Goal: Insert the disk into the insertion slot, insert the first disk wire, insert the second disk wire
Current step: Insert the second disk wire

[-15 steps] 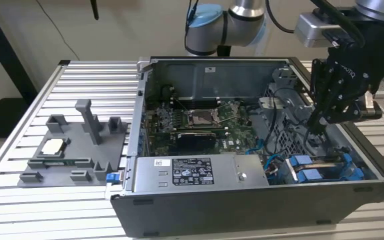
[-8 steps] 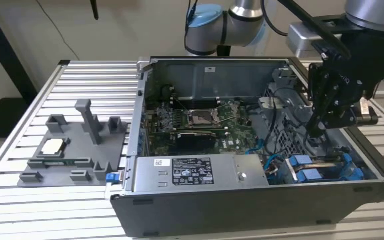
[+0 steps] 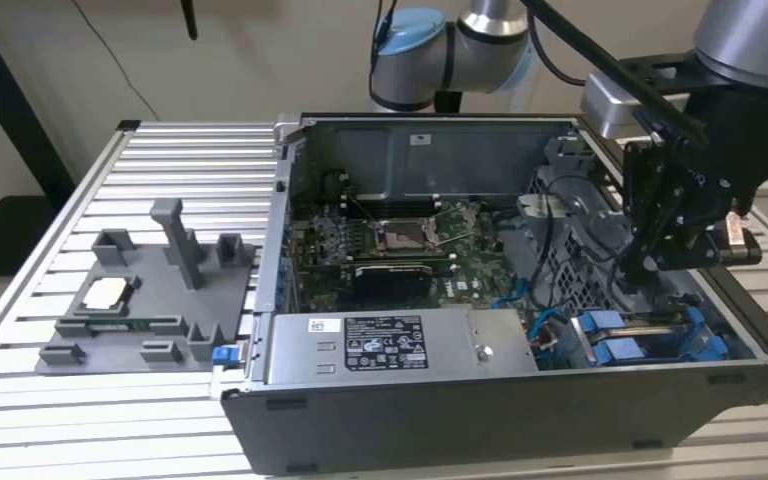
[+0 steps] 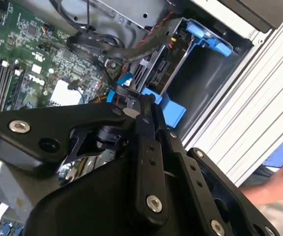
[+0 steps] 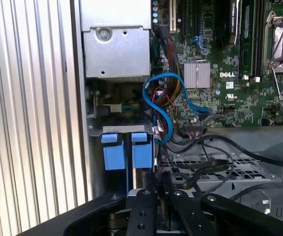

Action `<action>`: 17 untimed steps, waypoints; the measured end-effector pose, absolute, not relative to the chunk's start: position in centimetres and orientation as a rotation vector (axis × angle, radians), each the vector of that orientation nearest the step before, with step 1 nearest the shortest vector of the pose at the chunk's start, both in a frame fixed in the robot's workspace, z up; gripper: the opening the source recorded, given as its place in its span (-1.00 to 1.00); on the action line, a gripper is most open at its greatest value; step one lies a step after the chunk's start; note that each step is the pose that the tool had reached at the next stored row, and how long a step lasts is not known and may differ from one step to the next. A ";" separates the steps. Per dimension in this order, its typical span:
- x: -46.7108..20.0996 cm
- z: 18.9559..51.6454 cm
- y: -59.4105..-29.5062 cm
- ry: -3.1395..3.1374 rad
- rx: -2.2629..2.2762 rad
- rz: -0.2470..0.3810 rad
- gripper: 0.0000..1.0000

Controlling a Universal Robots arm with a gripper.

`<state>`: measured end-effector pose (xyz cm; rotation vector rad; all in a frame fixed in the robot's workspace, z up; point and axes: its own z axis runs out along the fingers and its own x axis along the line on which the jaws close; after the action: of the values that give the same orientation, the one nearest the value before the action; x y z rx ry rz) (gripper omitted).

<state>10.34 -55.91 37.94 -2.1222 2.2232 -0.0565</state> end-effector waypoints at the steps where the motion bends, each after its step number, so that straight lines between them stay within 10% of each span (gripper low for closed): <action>1: 10.4 37.8 -55.9 2.223 -2.122 -0.057 -0.69; 17: 10.5 36.8 -55.9 2.204 -2.105 -0.093 -0.69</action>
<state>10.52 -55.92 36.76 -2.1050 2.2042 -0.0934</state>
